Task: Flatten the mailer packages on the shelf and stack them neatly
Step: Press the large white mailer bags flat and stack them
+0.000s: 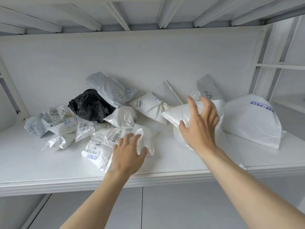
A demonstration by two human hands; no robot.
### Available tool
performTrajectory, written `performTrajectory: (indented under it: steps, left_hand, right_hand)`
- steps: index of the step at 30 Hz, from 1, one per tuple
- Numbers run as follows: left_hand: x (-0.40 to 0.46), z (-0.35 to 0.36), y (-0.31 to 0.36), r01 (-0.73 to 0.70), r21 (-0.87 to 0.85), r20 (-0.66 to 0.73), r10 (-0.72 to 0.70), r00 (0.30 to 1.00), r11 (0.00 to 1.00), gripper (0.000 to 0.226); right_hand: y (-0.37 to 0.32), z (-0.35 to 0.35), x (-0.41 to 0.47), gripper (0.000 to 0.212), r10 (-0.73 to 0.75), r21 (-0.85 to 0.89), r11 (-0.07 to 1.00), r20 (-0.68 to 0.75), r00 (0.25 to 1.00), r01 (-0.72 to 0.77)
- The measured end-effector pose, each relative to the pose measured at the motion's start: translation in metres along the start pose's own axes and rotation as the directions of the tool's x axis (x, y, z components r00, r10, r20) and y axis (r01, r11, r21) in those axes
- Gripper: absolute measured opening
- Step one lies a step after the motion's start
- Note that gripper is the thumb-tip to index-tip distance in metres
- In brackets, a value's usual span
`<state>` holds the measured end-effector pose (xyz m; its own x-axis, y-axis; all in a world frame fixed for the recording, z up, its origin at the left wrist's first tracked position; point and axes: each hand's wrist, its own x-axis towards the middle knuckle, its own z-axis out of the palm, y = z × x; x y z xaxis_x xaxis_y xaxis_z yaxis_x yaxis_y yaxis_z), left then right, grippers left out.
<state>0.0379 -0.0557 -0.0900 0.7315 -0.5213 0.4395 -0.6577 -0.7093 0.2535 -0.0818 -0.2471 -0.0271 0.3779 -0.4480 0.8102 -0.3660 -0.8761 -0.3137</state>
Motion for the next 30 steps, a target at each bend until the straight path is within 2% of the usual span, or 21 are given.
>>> performTrajectory:
  steps: [2,3,4,6,8,9,10,12,15,17,20,23,27,30]
  left_hand:
    - [-0.006,-0.005,-0.006,-0.038,0.093,-0.151,0.051,0.987,0.995,0.055]
    - [-0.009,-0.006,-0.011,-0.040,0.125,-0.180,0.062,0.982,0.991,0.055]
    - [-0.013,-0.007,-0.017,-0.025,0.153,-0.148,0.047,0.988,0.988,0.056]
    - [-0.017,-0.005,-0.027,0.048,0.205,-0.004,-0.048,0.999,0.978,0.064]
    - [-0.018,0.000,-0.037,0.133,0.248,0.128,-0.168,0.977,0.960,0.071]
    - [-0.019,0.002,-0.040,0.136,0.256,0.153,-0.179,0.972,0.957,0.072]
    - [-0.021,0.003,-0.041,0.096,0.255,0.152,-0.138,0.979,0.962,0.073]
    - [-0.021,0.004,-0.033,-0.027,0.292,0.055,0.012,0.998,0.956,0.073]
    - [-0.016,0.007,-0.012,-0.190,0.316,-0.002,0.200,0.980,0.930,0.065]
    - [-0.011,0.011,0.002,-0.239,0.308,0.040,0.238,0.970,0.921,0.058]
    - [-0.006,0.015,0.004,-0.174,0.300,0.144,0.136,0.980,0.938,0.051]
    - [-0.001,0.013,-0.007,-0.120,0.315,0.188,0.062,0.980,0.942,0.048]
    - [0.003,-0.006,-0.023,-0.019,0.333,0.205,-0.052,0.977,0.943,0.039]
    - [0.012,-0.019,-0.029,0.026,0.278,0.227,-0.092,0.969,0.960,0.040]
  right_hand:
    - [0.019,-0.003,0.002,0.097,0.127,-0.032,0.992,0.052,0.991,-0.125]
    - [0.027,-0.006,0.003,0.106,0.208,-0.021,0.978,0.091,0.974,-0.207]
    - [0.035,-0.006,0.002,0.113,0.303,0.012,0.952,0.139,0.943,-0.307]
    - [0.048,-0.007,-0.004,0.124,0.473,0.144,0.837,0.295,0.830,-0.528]
    - [0.054,-0.003,-0.014,0.127,0.521,0.295,0.648,0.500,0.691,-0.702]
    - [0.052,-0.002,-0.019,0.128,0.497,0.309,0.601,0.578,0.647,-0.737]
    - [0.050,0.001,-0.024,0.128,0.466,0.284,0.610,0.625,0.626,-0.739]
    - [0.043,0.009,-0.030,0.119,0.419,0.199,0.692,0.672,0.611,-0.693]
    - [0.030,0.019,-0.035,0.078,0.357,0.099,0.779,0.741,0.569,-0.619]
    - [0.025,0.019,-0.037,0.057,0.317,0.074,0.814,0.774,0.547,-0.577]
    - [0.025,0.015,-0.037,0.051,0.275,0.057,0.856,0.791,0.546,-0.514]
    - [0.031,0.007,-0.038,0.049,0.217,0.073,0.885,0.809,0.547,-0.459]
    - [0.036,0.003,-0.040,0.027,0.149,0.079,0.919,0.839,0.523,-0.387]
    - [0.042,0.001,-0.042,0.024,0.121,0.096,0.917,0.858,0.499,-0.387]
